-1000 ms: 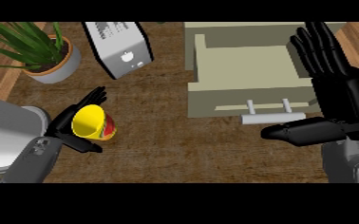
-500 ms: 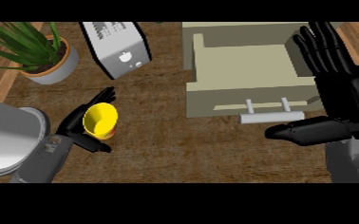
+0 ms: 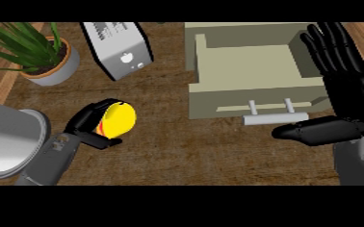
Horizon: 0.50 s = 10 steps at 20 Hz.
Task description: Pick up the cup, place it into the drawer and close the drawer
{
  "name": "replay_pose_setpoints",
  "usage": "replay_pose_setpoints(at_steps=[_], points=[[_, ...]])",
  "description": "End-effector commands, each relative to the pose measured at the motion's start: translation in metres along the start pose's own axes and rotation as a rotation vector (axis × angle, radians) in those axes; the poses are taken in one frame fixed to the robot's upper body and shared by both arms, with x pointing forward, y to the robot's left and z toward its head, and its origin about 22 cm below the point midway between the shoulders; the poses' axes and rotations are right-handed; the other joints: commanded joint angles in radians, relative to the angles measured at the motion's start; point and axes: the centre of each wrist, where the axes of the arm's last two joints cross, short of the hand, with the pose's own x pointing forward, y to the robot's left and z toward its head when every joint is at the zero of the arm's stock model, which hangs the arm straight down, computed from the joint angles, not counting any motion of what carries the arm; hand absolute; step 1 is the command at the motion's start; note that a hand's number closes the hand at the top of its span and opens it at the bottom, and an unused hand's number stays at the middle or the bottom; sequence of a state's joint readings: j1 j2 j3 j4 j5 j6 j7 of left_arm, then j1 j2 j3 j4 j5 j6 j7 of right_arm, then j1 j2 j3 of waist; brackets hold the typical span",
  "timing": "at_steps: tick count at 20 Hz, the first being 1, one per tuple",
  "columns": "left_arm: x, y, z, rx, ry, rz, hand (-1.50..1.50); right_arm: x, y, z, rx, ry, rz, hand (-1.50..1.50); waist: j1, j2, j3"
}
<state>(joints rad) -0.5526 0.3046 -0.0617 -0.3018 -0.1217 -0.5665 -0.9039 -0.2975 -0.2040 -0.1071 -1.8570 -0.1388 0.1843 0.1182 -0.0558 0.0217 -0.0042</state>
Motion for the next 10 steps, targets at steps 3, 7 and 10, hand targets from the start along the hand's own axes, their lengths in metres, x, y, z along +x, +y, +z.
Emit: replay_pose_setpoints(at_steps=[3,7,10], points=[[0.0,-0.013,-0.016,-0.017,-0.3,0.03,1.5,-0.009,0.0,0.0,0.004,0.022,0.011,-1.5,0.014,0.002,-0.003],[0.004,-0.008,-0.014,0.041,-0.397,-0.025,1.5,0.002,-0.01,-0.002,-0.019,0.014,0.016,-1.5,0.02,-0.005,-0.002],[-0.021,-0.03,-0.003,0.431,-0.399,-0.068,1.5,-0.004,-0.011,0.009,-0.046,0.027,0.019,-1.5,0.031,-0.007,-0.002]])
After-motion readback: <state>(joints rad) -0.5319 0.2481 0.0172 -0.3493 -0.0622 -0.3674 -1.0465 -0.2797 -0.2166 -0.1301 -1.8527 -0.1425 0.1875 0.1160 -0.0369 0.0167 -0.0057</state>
